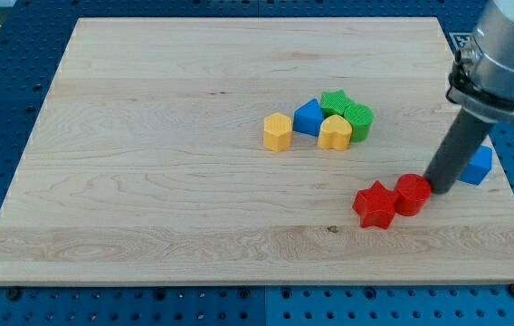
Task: Push the red blocks diagonal to the bottom left of the yellow hexagon
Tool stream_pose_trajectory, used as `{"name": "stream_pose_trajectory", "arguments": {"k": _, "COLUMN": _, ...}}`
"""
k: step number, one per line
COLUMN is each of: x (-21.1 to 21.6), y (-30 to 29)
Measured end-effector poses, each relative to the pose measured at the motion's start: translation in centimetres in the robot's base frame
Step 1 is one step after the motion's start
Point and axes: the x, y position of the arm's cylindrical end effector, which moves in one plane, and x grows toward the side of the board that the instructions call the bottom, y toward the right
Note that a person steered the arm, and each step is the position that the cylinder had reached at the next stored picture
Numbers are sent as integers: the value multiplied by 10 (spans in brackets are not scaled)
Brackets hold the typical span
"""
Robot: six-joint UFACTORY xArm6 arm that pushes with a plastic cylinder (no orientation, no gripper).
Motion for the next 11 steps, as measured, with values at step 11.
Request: {"name": "stream_pose_trajectory", "arguments": {"k": 11, "x": -11, "y": 15}}
